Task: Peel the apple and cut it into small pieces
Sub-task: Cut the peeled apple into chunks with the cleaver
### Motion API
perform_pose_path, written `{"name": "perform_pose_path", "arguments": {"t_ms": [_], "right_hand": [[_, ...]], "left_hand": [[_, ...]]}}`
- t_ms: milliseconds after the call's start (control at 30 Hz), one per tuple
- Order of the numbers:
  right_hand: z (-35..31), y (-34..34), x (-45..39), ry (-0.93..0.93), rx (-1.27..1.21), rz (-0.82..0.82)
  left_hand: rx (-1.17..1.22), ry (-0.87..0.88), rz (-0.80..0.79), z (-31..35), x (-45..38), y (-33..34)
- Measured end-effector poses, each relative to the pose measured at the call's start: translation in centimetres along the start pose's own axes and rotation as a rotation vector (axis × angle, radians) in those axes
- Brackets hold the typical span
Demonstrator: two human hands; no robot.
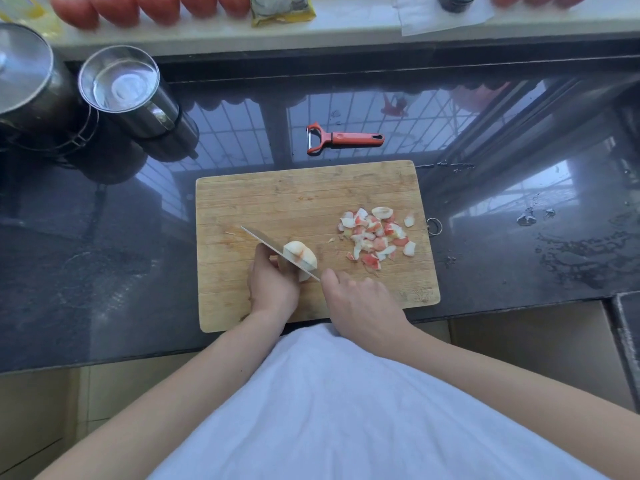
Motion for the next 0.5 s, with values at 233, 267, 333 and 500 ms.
{"name": "perform_pose_path", "arguments": {"t_ms": [233, 267, 333, 500], "right_hand": [[-0.2, 0.5, -0.6, 0.023, 0.000, 0.033], [-0.2, 0.5, -0.7, 0.026, -0.006, 0.033], [-0.4, 0.5, -0.9, 0.023, 0.000, 0.033], [-0.6, 0.6, -1.2, 0.021, 0.023, 0.027]], "left_hand": [[-0.022, -0.015, 0.007, 0.1, -0.2, 0.1], [-0.027, -0.007, 0.008, 0.2, -0.1, 0.0], [-0.024, 0.008, 0.011, 0.3, -0.1, -0.1], [-0.019, 0.014, 0.018, 0.6, 0.0, -0.1]]}}
Point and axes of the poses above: each hand's wrist, its own x-axis away from the middle knuckle, its own y-axis out of the palm, z = x × y, the point moved 3 cm from there along -x, towards the middle knuckle
